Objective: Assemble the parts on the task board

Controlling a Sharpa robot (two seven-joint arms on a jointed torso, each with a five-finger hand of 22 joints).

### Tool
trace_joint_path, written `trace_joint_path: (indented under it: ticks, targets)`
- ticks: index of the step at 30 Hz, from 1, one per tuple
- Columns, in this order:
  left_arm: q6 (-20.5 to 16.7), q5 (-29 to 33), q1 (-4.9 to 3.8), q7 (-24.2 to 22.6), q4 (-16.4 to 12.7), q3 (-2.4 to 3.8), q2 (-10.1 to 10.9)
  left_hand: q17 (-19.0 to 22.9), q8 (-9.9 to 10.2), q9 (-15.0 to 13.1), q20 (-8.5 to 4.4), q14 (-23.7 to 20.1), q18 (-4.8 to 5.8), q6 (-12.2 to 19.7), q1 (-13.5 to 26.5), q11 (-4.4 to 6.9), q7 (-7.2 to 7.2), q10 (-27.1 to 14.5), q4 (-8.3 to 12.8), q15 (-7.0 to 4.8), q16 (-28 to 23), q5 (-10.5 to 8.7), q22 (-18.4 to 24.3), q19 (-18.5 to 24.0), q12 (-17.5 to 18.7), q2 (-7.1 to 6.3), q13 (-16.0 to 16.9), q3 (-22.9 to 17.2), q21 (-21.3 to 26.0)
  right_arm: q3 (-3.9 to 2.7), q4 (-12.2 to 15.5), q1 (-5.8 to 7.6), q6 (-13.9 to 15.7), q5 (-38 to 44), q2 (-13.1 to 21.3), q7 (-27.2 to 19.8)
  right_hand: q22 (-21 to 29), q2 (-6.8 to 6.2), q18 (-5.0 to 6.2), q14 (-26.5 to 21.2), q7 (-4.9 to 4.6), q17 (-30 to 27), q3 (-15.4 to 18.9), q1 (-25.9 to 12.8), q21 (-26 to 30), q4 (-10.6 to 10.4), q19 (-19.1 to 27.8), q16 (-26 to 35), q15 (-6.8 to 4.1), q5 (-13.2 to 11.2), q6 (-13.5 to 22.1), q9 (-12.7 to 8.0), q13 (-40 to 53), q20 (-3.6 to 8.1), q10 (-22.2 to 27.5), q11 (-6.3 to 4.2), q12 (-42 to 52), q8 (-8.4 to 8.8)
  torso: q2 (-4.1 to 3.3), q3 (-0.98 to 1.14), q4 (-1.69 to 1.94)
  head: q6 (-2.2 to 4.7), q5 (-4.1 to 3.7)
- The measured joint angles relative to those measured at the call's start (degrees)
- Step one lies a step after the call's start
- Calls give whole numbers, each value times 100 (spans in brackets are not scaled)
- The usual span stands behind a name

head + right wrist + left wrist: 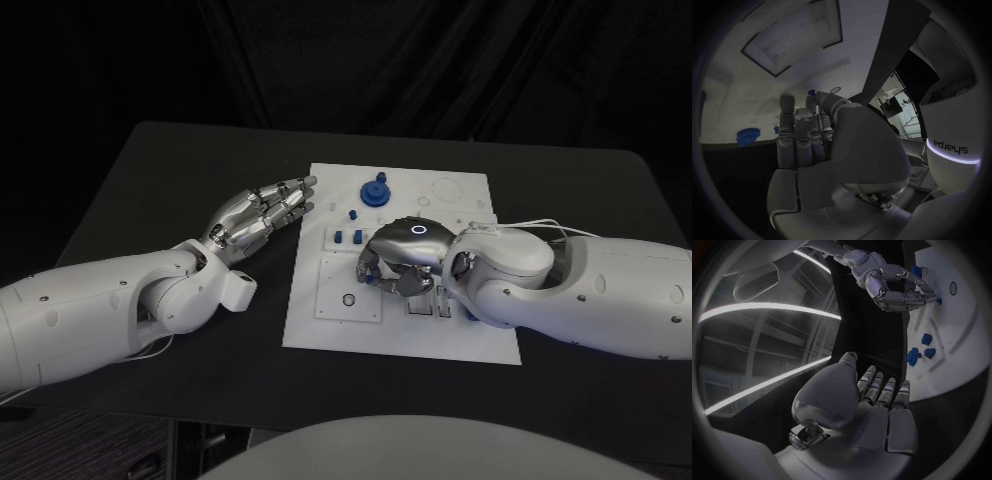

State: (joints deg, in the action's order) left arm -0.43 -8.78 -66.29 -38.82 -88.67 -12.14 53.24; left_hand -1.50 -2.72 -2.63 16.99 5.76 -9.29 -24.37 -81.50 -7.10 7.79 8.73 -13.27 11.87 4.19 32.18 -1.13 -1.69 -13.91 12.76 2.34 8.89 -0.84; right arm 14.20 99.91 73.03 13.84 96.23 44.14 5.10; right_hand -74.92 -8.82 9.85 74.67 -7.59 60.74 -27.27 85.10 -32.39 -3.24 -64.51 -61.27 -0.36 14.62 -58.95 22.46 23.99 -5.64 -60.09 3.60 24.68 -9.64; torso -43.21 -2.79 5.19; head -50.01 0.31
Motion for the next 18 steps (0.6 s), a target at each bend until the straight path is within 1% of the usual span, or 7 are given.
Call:
trace_joint_path:
  ticks: [12,14,16,18]
  targets:
    - [15,0,6,0,13,0,-5,0,0,0,0,0,0,0,0,0,0,0,0,0,0,0,0,0,0,0,0,0,0,0,-23,-7,17,6,-16,-10,0,0,0,0,0,5,16,0,0,16,0,0,0,0,0,5,1,0,-2,2,0,0,1,0,3,0,-4]
    - [17,0,7,0,13,0,-6,0,0,-5,0,0,0,0,0,0,0,0,0,0,0,0,0,0,0,0,0,0,0,0,-30,-7,14,7,-20,-9,0,0,0,0,0,1,33,0,24,-1,0,0,0,0,0,5,-4,0,-3,3,-25,38,1,-1,3,0,-4]
    - [19,0,8,0,14,0,-6,0,0,-5,0,0,0,0,0,0,0,0,0,0,0,0,0,0,0,0,0,0,0,0,-39,-8,5,7,-26,-4,1,0,0,-26,-42,-33,39,0,117,-8,74,14,26,0,42,-10,-37,-12,30,36,-75,97,1,-1,3,0,-4]
    - [22,0,10,0,15,0,-8,0,0,-5,0,0,0,-23,0,0,23,0,-3,0,0,0,0,0,0,0,-1,-4,0,-1,-46,-8,-7,8,-30,2,1,0,0,-56,-55,-73,49,0,190,-18,100,52,36,0,77,-43,-49,-14,55,61,-100,125,1,-1,3,0,-6]
